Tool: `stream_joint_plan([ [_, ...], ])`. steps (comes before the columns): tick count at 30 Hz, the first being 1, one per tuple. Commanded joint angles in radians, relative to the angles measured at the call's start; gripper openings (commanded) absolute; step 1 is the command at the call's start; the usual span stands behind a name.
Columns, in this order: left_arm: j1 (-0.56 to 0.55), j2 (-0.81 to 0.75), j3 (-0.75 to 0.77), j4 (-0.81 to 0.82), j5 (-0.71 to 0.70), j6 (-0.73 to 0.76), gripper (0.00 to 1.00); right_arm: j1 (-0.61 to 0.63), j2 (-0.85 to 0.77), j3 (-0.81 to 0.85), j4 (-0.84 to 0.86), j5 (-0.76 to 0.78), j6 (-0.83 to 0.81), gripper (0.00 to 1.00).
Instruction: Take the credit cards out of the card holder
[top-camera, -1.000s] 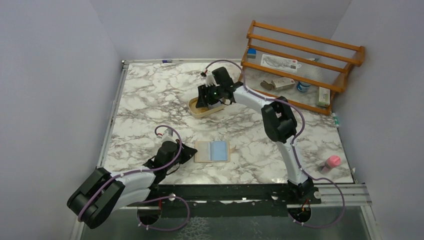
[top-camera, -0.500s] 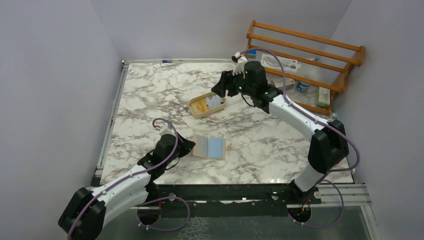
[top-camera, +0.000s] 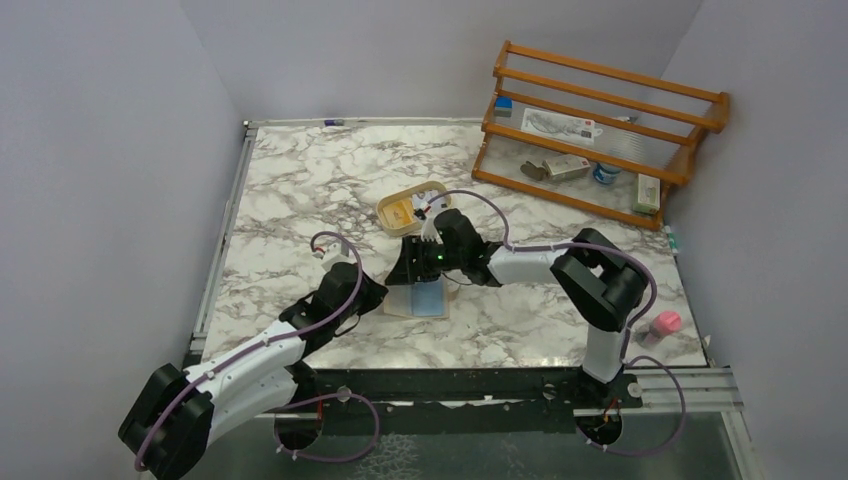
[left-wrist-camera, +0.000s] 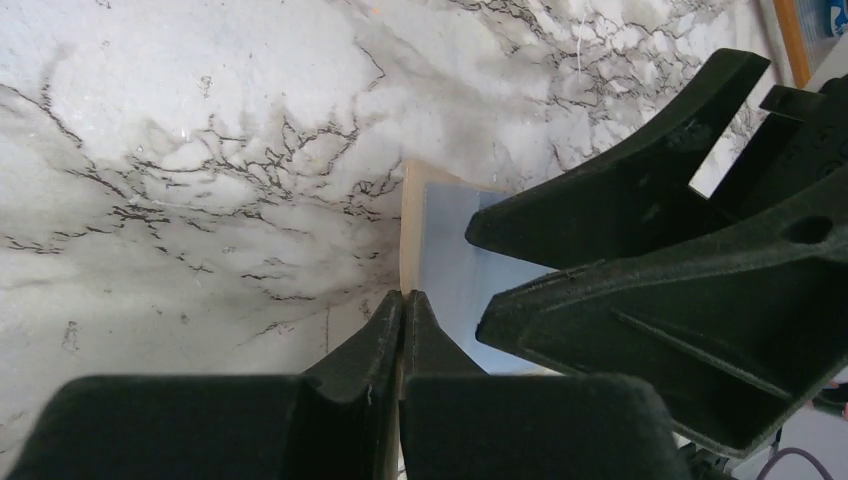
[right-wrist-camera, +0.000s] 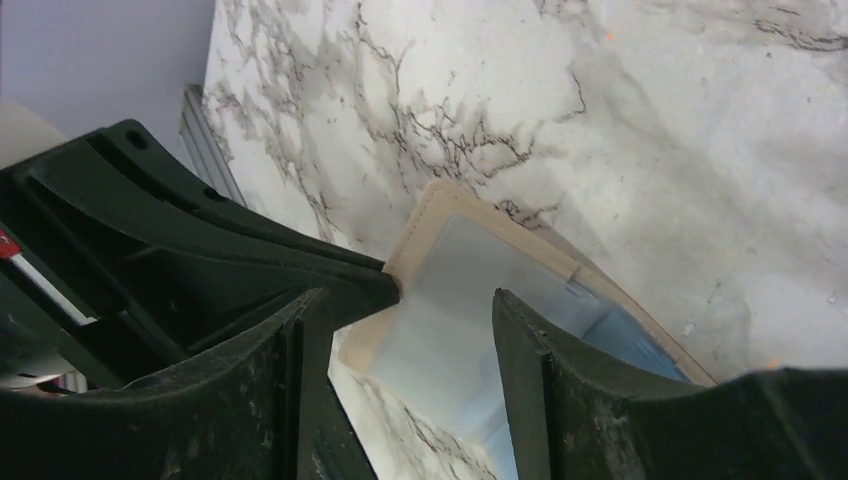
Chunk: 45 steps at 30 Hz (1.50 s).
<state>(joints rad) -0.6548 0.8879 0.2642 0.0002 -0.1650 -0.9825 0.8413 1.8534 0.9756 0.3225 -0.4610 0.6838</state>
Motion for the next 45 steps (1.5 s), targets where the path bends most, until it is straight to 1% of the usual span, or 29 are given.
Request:
stream_joint_plan([
  [1, -0.013, -0.009, 0.032, -0.014, -0.047, 0.0, 0.0, 0.019, 0.018, 0.023, 0.21, -0.075, 0.125, 0.64],
  [3, -0.019, -0.002, 0.029, -0.012, -0.052, -0.008, 0.0, 0.037, 0.028, 0.039, 0.207, -0.071, 0.129, 0.64],
  [8, -0.039, 0.014, 0.029, -0.012, -0.072, -0.02, 0.0, 0.061, 0.055, 0.033, 0.283, -0.09, 0.195, 0.64],
  [13, -0.048, 0.016, 0.032, -0.012, -0.08, -0.019, 0.0, 0.077, 0.088, 0.041, 0.283, -0.081, 0.21, 0.64],
  [26, -0.049, -0.032, 0.01, -0.023, -0.088, -0.029, 0.0, 0.079, 0.121, -0.012, 0.308, -0.056, 0.238, 0.64],
  [29, -0.049, -0.051, 0.009, -0.036, -0.092, -0.03, 0.0, 0.074, 0.152, -0.06, 0.407, -0.068, 0.318, 0.64],
  [33, -0.049, -0.081, -0.002, -0.053, -0.093, -0.035, 0.0, 0.056, 0.256, -0.127, 0.664, -0.125, 0.498, 0.63],
  [35, -0.049, -0.094, -0.005, -0.064, -0.094, -0.036, 0.0, 0.055, 0.293, -0.13, 0.714, -0.135, 0.528, 0.62],
  [39, -0.049, -0.108, -0.006, -0.077, -0.099, -0.035, 0.0, 0.055, 0.259, -0.122, 0.63, -0.103, 0.481, 0.62],
  [45, -0.049, -0.098, -0.002, -0.066, -0.099, -0.036, 0.0, 0.054, 0.177, -0.095, 0.41, -0.043, 0.377, 0.62],
])
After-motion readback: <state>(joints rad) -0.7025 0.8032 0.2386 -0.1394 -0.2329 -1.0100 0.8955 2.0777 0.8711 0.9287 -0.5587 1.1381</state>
